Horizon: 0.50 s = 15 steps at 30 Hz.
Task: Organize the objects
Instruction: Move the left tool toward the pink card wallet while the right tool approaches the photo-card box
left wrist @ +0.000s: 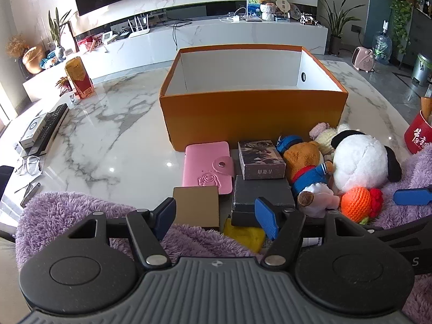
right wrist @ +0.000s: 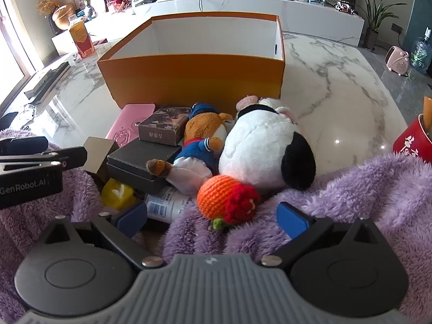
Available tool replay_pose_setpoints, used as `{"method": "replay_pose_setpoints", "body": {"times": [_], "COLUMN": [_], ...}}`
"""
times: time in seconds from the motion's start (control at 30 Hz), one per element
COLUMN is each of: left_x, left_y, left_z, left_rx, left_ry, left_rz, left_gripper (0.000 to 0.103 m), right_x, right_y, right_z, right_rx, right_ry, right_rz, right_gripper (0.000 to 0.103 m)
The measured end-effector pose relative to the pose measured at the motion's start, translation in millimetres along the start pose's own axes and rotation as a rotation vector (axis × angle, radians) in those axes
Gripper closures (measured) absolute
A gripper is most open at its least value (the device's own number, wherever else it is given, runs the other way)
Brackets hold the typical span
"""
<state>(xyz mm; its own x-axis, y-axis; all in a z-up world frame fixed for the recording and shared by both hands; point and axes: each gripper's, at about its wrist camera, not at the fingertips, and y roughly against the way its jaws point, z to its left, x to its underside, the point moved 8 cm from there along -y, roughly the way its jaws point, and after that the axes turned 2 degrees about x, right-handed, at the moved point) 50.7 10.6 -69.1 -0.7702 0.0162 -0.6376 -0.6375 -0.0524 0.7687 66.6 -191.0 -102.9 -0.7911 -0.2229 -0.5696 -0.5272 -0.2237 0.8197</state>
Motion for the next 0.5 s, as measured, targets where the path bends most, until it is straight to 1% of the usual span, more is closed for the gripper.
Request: {"method": "replay_pose_setpoints", "body": {"times": [0.1, 0.17, 0.3, 0.33, 0.37, 0.43, 0.5], "left_x": [-0.2, -1.1, -4.8, -6.2, -7.3, -8.9, -9.5], "left_y": [-2.8, -4.3, -7.9, -8.8, -10.1, -12.7, -16.0], "left_z": [-5.6, -10.5, -23.2, -26.6, -29.4, -32.3, -31.0], "left_rx": [0.049, 0.08, 0.155, 0.175, 0.188, 0.193, 0.184], "left_ry": [0.002, -0.003, -0.022, -0.025, -0.031, -0.047, -0.053], "left_rz": [0.01, 0.017, 0.04, 0.044, 0.047, 0.055, 0.066], "left_gripper": [0.032, 0.039, 0.051, 0.055, 0.057, 0.066, 0.071], "right_x": [-1.0, -2.1, -7.5, -8.8, -9.7, -13.0, -16.3], "right_y": [-1.0, -0.7, 1.4, 1.4, 1.3, 0.6, 0.9], "right_z": [-2.8, -5.3, -15.6, -17.9, -19.5, -19.0, -13.9], "right_rx": [0.001, 0.006, 0.028, 0.032, 0.035, 0.025, 0.008], "right_ry": [-0.01, -0.018, -0.048, -0.053, -0.058, -0.062, -0.047], "right_rz": [0.001, -0.001, -0.007, -0.007, -0.007, -0.003, -0.011], "right_gripper": [0.003, 0.007, 0.023, 0.028, 0.029, 0.034, 0.04]}}
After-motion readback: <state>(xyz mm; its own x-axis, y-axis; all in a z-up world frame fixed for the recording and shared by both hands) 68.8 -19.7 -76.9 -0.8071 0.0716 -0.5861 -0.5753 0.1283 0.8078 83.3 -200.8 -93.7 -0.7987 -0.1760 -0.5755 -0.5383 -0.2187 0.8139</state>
